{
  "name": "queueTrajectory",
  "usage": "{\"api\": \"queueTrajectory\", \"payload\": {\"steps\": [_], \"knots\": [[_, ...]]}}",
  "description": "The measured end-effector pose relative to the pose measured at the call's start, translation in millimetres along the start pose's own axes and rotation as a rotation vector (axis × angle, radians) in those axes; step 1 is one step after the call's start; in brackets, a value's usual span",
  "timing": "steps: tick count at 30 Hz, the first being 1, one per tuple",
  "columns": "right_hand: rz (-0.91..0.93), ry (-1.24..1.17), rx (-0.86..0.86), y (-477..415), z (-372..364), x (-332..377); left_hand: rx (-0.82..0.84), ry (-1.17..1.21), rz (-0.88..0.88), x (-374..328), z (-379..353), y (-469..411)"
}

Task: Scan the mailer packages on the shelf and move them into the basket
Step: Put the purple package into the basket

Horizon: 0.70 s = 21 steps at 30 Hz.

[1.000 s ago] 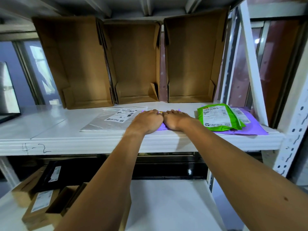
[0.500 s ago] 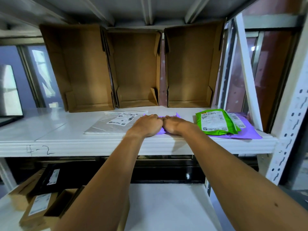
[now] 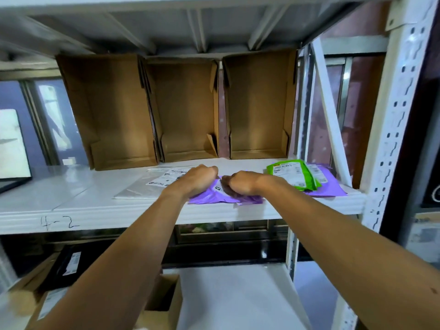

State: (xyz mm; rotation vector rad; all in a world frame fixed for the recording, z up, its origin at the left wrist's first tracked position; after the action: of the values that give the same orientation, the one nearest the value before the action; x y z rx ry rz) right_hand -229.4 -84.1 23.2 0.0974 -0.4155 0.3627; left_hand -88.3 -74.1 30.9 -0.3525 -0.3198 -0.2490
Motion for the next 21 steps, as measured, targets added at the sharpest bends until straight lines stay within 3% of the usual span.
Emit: {"api": "queueTrajectory", "payload": {"steps": [4, 11, 21], "knots": [[0.154, 0.038, -0.074, 3.0, -5.8, 15.0, -0.096, 0.094, 0.033, -16.3, 1.2, 8.6], [0.110, 0.046, -0.058, 5.5, -20.7, 13.6, -0.010, 0.140, 0.066, -18.7, -9.3, 15.4], [0.114, 0.021, -0.004, -2.2, -22.3, 14.2, -0.037, 0.082, 0.047, -23.6, -5.5, 12.9]]}}
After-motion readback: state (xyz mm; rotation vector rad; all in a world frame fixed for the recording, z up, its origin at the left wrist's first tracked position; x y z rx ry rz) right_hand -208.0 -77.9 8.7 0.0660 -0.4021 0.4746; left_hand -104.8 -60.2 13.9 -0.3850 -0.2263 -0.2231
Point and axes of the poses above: each hand's wrist, its own y-axis away from the middle knuckle, its own z-axis out of the back of the hand, x = y × z, the point moved 4 cm from there along -y, towards the middle knuckle, and after that the axes turned 9 degrees about -y, right-handed, at the moved point
